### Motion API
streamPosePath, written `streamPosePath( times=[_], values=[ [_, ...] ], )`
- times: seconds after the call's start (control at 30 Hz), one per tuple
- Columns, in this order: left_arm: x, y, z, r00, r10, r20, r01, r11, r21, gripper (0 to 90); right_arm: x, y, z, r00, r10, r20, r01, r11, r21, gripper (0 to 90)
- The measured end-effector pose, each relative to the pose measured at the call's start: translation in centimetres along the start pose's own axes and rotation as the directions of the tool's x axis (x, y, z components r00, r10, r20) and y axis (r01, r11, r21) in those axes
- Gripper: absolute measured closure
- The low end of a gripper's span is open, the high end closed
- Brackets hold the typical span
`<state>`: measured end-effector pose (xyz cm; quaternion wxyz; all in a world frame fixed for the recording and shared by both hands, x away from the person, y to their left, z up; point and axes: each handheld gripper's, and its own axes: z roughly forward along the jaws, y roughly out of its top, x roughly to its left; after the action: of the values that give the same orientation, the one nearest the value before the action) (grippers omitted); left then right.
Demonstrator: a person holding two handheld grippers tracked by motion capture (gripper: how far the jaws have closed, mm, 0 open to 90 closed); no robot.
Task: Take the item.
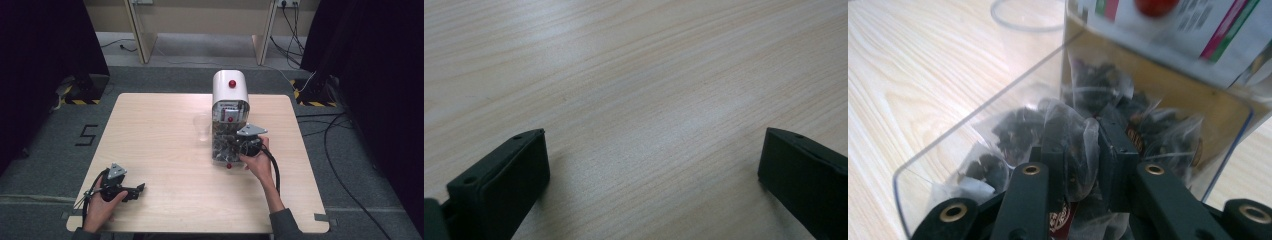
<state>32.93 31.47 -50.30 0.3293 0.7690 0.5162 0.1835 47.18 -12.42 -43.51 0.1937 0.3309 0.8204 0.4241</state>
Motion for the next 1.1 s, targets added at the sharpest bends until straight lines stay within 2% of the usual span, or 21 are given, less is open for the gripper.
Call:
streamPosePath(
  times=[0.13,0.47,0.63,0.77,0.9,1.1],
  values=[
    [0.0,0.0,0.0,1.0,0.0,0.0,0.0,1.0,0.0,0.0,0.0,0.6,-0.8,1.0,-0.005,-0.001,0.005,0.999,-0.035,76.6],
    [0.0,0.0,0.0,1.0,0.0,0.0,0.0,1.0,0.0,0.0,0.2,1.3,-2.1,0.9991,-0.041,0.012,0.042,0.996,-0.075,76.6],
    [0.0,0.0,0.0,1.0,0.0,0.0,0.0,1.0,0.0,0.0,0.1,1.9,-2.9,0.9988,-0.043,0.023,0.045,0.995,-0.095,76.7],
    [0.0,0.0,0.0,1.0,0.0,0.0,0.0,1.0,0.0,0.0,0.0,2.3,-3.4,0.9989,-0.04,0.023,0.043,0.992,-0.119,76.7],
    [0.0,0.0,0.0,1.0,0.0,0.0,0.0,1.0,0.0,0.0,-0.2,2.5,-3.7,1.0,-0.006,0.0,0.006,0.989,-0.147,76.7],
    [0.0,0.0,0.0,1.0,0.0,0.0,0.0,1.0,0.0,0.0,-0.5,3.0,-4.3,0.9998,0.012,-0.015,-0.014,0.986,-0.165,76.7]
  ],
)
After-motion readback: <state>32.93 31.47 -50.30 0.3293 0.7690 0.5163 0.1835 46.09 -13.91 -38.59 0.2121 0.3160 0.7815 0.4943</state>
